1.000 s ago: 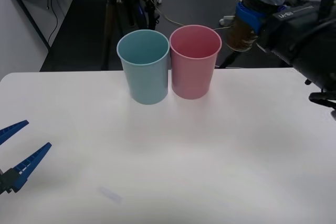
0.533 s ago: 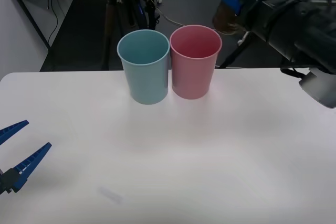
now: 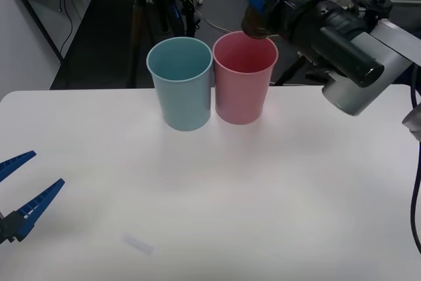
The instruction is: Grasp the object on the table and drop it into the matching bin: aluminum can to the light blue bin, PET bottle to the pink bin.
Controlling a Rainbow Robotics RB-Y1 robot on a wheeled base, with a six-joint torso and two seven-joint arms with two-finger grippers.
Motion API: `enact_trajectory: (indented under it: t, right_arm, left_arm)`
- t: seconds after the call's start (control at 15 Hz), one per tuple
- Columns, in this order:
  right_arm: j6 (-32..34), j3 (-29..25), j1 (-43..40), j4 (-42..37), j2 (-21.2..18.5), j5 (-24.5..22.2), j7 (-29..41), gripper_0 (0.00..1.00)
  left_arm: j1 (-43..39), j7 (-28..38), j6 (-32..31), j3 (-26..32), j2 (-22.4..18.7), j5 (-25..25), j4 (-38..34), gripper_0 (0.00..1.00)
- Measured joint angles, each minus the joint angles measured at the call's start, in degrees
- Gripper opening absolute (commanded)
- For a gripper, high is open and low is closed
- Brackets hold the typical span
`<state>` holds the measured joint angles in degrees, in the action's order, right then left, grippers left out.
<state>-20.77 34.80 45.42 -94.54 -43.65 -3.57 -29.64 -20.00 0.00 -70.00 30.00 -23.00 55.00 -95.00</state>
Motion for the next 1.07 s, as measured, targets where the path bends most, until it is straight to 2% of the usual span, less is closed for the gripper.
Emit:
enact_trajectory:
  t: [0.53,1.07]
  right_arm:
    - [1.2,1.2,1.4,6.5,4.7,-6.6,0.2,0.0]
    - [1.2,1.2,1.5,7.2,5.1,-7.5,0.9,0.0]
  left_arm:
    - [0.0,0.0,0.0,0.0,0.0,0.0,0.0,1.0]
    - [0.0,0.0,0.0,0.0,0.0,0.0,0.0,1.0]
